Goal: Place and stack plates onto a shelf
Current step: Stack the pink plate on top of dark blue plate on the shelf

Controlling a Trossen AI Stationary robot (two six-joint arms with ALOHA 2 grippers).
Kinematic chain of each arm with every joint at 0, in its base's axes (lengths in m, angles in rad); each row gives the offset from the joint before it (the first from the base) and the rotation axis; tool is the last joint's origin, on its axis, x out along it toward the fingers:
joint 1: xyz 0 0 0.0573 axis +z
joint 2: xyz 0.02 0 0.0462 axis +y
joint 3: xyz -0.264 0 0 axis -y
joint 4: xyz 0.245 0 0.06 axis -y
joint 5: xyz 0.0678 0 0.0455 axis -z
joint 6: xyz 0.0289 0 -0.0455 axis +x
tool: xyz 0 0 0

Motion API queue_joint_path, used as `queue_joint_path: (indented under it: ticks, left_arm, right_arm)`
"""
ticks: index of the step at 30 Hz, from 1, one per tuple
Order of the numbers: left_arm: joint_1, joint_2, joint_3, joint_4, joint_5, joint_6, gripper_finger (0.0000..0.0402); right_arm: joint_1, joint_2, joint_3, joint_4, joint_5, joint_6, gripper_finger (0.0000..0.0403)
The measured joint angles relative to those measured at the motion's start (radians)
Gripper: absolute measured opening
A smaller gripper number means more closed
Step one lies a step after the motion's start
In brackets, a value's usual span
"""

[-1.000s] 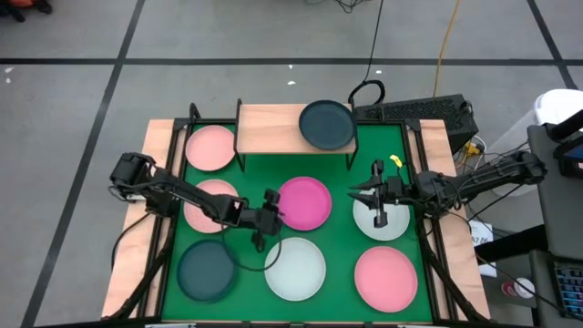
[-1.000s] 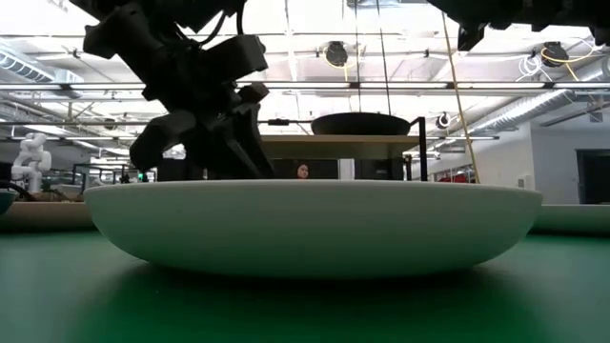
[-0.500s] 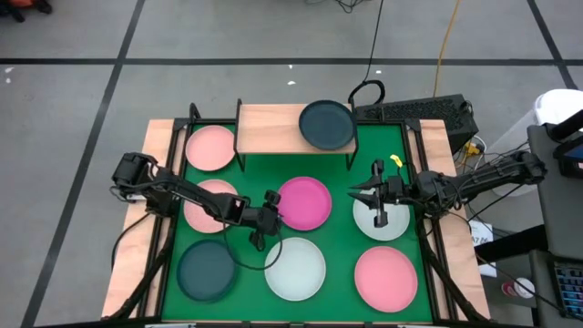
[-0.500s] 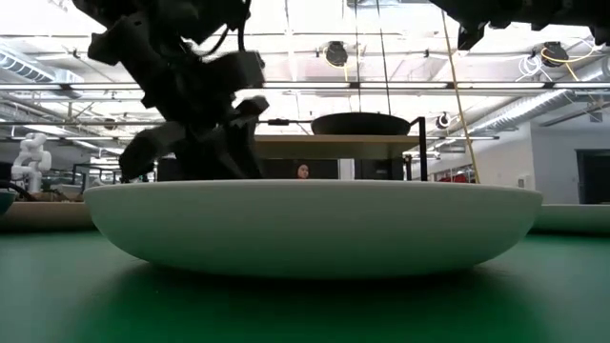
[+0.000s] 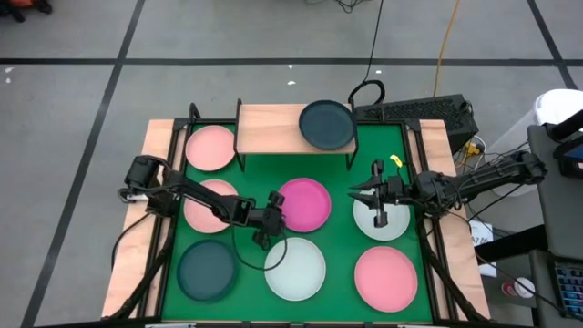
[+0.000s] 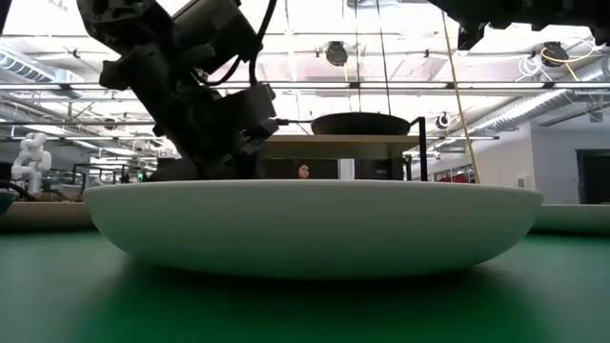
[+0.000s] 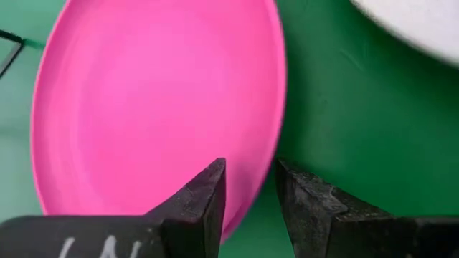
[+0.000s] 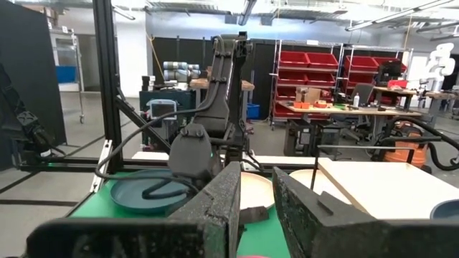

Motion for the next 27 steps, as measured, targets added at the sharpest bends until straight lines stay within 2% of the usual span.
queue_joint_path:
  ticks: [3, 8, 12, 18, 22, 24, 27]
  left_arm:
    - [0.000, -0.003, -0.001, 0.002, -0.021, 0.001, 0.0099]
    - [-0.010, -0.038, 0.000, 0.022, -0.071, -0.008, 0.0018]
    - [-0.037, -0.093, -0.001, 0.027, -0.098, -0.008, 0.0012]
    - [-0.106, -0.216, 0.004, 0.046, -0.191, 0.016, 0.0012]
    - [-0.134, -0.292, 0.038, 0.037, -0.257, 0.132, 0.0012]
    - [-0.111, -0.325, 0.085, -0.006, -0.291, 0.203, 0.0012]
    - [-0.034, -0.347, 0.198, -0.104, -0.284, 0.274, 0.0012]
  right_arm:
    - [0.000, 0.000, 0.000, 0.000, 0.000, 0.000, 0.0068]
    - [0.000, 0.000, 0.000, -0.001, 0.000, 0.000, 0.0068]
    - [0.000, 0.000, 0.000, -0.001, 0.000, 0.004, 0.0068]
    - [0.000, 0.000, 0.000, 0.000, 0.000, 0.004, 0.0068]
    - [0.000, -0.001, 0.000, 0.009, -0.001, -0.020, 0.0068]
    - [0.000, -0.002, 0.000, 0.033, 0.000, -0.042, 0.0068]
    - [0.000, -0.004, 0.000, 0.080, -0.001, -0.039, 0.0068]
